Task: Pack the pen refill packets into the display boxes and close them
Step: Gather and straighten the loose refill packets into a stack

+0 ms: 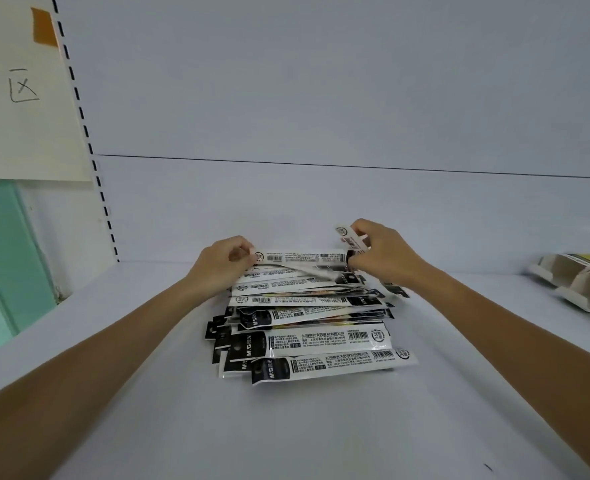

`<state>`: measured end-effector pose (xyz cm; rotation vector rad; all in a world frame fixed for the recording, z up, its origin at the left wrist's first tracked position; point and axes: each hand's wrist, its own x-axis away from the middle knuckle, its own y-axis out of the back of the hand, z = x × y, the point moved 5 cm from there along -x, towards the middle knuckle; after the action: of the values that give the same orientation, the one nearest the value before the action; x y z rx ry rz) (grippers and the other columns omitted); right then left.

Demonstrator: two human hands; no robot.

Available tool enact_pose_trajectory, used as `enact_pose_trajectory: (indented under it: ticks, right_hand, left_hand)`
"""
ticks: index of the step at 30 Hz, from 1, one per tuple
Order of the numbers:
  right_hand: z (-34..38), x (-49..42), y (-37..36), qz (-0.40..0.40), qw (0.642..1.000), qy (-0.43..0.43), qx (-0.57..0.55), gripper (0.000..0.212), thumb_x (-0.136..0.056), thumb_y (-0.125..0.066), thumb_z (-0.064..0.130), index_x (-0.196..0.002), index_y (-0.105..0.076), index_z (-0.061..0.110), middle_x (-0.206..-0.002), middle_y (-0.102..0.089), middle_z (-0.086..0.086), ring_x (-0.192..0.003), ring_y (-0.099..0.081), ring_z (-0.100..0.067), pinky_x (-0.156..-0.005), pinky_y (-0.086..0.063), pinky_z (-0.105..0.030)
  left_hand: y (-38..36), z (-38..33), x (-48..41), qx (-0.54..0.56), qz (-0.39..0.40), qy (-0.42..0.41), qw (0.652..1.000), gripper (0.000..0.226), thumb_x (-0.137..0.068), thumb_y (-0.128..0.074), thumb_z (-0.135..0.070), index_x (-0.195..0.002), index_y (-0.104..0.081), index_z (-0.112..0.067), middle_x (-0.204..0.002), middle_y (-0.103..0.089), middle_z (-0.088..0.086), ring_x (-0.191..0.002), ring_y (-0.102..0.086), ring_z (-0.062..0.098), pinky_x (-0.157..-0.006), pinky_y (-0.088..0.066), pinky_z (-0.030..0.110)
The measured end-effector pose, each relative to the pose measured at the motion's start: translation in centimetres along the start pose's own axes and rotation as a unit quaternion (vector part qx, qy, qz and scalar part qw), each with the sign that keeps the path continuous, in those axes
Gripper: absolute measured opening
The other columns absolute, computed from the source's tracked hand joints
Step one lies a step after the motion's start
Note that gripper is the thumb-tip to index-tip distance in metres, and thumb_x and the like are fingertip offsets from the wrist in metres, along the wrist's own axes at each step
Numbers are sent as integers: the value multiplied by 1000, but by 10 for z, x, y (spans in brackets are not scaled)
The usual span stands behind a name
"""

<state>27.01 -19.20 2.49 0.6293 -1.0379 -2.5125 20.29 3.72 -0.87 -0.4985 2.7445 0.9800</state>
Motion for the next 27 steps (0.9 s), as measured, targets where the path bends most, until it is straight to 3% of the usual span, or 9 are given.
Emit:
enact_pose_trajectory:
  ticks: [4,7,10,12,15,17,20,23,27]
  right_hand:
    - [-1,4,3,77,996,-36,-2,24,-75,-71,9,-96,-62,13,-95,-61,2,-71,-55,-14,-64,-43,-24]
    - [11,9,3,23,1000,1,4,15,-78,-73,18,-90,-64,17,-80,-59,14,-62,-53,-2,-53,-40,-9]
    - [38,15,-6,18,997,67,35,24,-76,-75,27,-94,-64,16,-82,-59,13,-64,-54,-6,-49,-38,-4]
    - [51,17,-17,50,993,80,71,42,-73,-77,37,-106,-61,16,-101,-61,5,-80,-55,-9,-65,-40,-11]
    - [60,21,-33,133,984,30,111,81,-68,-70,59,-134,-41,23,-137,-42,0,-120,-42,-16,-95,-37,-29]
    - [64,25,-34,156,984,0,81,86,-70,-60,68,-140,-34,25,-146,-33,1,-132,-34,-19,-105,-31,-38]
    - [53,26,-8,82,996,-39,-12,67,-84,-46,64,-134,-45,19,-141,-43,0,-122,-44,-17,-100,-32,-36]
    - [8,28,21,-48,988,-137,-45,63,-96,-34,49,-130,-47,-3,-134,-50,-17,-120,-48,-30,-98,-34,-38]
    - [-27,47,0,-40,976,-203,-66,64,-100,-26,43,-132,-38,-11,-136,-44,-26,-126,-42,-38,-104,-32,-42]
  left_hand:
    - [6,3,7,-25,0,2,1000,6,-91,-56,-16,-96,-61,-16,-97,-64,0,-91,-56,13,-67,-37,11]
    - [2,1,9,-25,48,-13,998,20,-91,-53,-8,-90,-65,-25,-101,-67,-2,-94,-59,13,-76,-42,18]
    - [2,-3,11,22,43,6,999,30,-89,-49,-3,-84,-66,-27,-100,-67,-4,-93,-59,13,-76,-43,20]
    - [4,-3,10,77,26,20,997,30,-87,-47,-3,-83,-68,-24,-99,-67,-5,-100,-59,14,-86,-43,25]
    - [5,-3,15,199,24,37,979,29,-92,-40,-9,-88,-67,-18,-108,-67,-2,-114,-57,15,-104,-38,38]
    - [5,-4,20,231,15,27,972,32,-98,-32,-14,-96,-63,-21,-120,-60,-1,-123,-49,12,-110,-30,43]
    - [13,3,22,182,-30,46,982,36,-100,-26,-39,-120,-53,-26,-142,-42,-6,-135,-30,10,-112,-18,40]
    - [20,15,24,190,-40,123,973,51,-98,-25,-49,-140,-37,-23,-153,-26,0,-142,-20,17,-116,-13,40]
    - [10,12,32,228,-15,153,962,58,-98,-23,-50,-147,-23,-19,-153,-24,4,-141,-24,22,-115,-16,38]
